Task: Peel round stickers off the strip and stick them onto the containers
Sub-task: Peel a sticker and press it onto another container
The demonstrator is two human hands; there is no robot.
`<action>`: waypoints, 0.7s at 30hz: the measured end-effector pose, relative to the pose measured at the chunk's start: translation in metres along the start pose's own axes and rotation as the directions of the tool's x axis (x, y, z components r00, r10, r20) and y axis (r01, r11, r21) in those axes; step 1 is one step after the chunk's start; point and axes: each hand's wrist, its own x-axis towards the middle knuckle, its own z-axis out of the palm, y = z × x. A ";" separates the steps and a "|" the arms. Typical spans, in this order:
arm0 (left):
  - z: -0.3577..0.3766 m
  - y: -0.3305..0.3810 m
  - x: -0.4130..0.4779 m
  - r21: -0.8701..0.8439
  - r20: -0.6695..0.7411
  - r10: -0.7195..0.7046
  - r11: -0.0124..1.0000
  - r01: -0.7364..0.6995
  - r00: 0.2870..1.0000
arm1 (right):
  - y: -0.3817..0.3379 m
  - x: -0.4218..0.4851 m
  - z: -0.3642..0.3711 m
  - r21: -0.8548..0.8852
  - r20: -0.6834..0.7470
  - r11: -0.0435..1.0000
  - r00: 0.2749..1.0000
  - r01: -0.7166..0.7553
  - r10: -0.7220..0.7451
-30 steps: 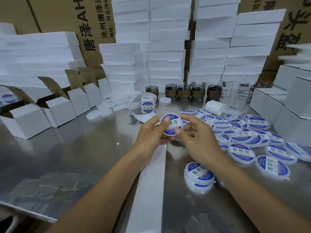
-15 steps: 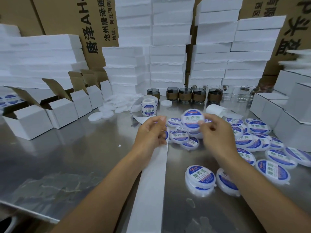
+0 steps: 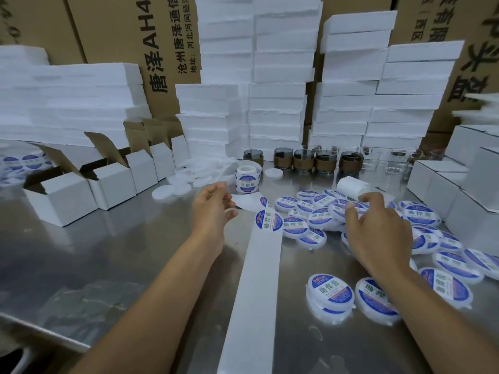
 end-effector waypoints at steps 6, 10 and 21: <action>-0.041 0.006 0.068 0.534 -0.119 0.238 0.834 -0.140 0.964 | -0.010 -0.005 -0.004 -0.186 0.047 0.967 0.985 0.173 -0.167; -0.082 0.011 0.120 0.814 -0.078 0.306 0.569 -0.117 0.949 | -0.015 -0.004 -0.004 -0.266 0.078 0.941 0.978 0.209 -0.195; -0.114 0.006 0.173 0.964 -0.063 0.145 0.264 0.023 0.987 | -0.013 -0.003 0.000 -0.259 0.048 0.943 0.978 0.207 -0.201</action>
